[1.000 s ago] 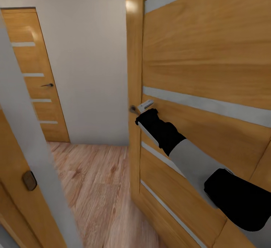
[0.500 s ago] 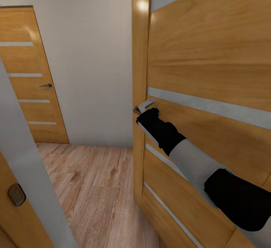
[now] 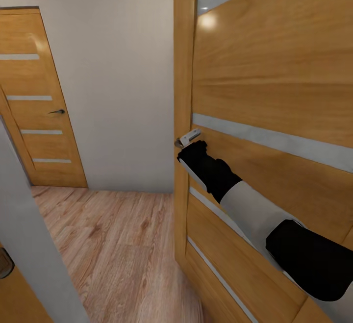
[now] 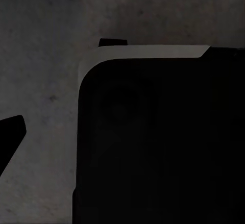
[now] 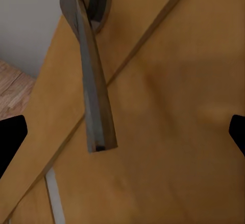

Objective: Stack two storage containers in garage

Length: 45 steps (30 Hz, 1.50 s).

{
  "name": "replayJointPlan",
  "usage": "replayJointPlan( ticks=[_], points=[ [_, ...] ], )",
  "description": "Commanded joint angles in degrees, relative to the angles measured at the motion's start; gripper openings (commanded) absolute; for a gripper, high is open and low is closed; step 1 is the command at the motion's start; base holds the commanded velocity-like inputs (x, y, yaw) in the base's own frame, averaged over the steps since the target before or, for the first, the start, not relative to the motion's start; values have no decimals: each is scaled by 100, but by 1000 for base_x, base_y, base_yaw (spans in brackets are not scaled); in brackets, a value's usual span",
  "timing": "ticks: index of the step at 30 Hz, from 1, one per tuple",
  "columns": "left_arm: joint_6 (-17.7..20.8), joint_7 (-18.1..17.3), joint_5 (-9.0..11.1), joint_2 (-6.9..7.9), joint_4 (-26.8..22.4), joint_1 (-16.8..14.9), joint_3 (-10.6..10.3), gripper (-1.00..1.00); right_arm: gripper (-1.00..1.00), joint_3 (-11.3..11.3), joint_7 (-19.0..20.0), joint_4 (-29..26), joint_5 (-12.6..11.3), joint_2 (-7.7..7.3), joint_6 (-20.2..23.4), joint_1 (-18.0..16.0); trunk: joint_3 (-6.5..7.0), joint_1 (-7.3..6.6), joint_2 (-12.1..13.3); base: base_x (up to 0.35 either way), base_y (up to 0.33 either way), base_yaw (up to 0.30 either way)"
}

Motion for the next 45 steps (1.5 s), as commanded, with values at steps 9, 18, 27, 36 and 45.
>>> replayJointPlan(
  ticks=[9, 18, 27, 36, 45],
  points=[
    [-14, -19, 16, 1, 1, -3, -46, 100, 100, 11, -71, 3, 55, 0, 52, -9, -6, 0, -3, 182, -2, 0],
    [-14, -17, 30, 1, -1, -3, 1, 100, 100, 12, -256, 3, 145, 0, 61, -7, -6, 0, -3, 62, 0, 0],
    [-14, -15, 30, 1, -1, -3, 3, 100, 100, 8, -291, 81, 161, 0, 77, -7, -6, 0, -3, 1, 0, 0],
    [-16, -18, 30, 1, -1, -2, 3, 100, 100, -31, -293, 1010, 172, 0, -22, -7, -6, 0, -3, 0, 0, 0],
    [-16, -17, 30, 1, -1, -3, 3, 100, 100, -50, -293, 1045, 176, 0, -33, -7, -6, 0, -3, 0, 0, 0]
  ],
)
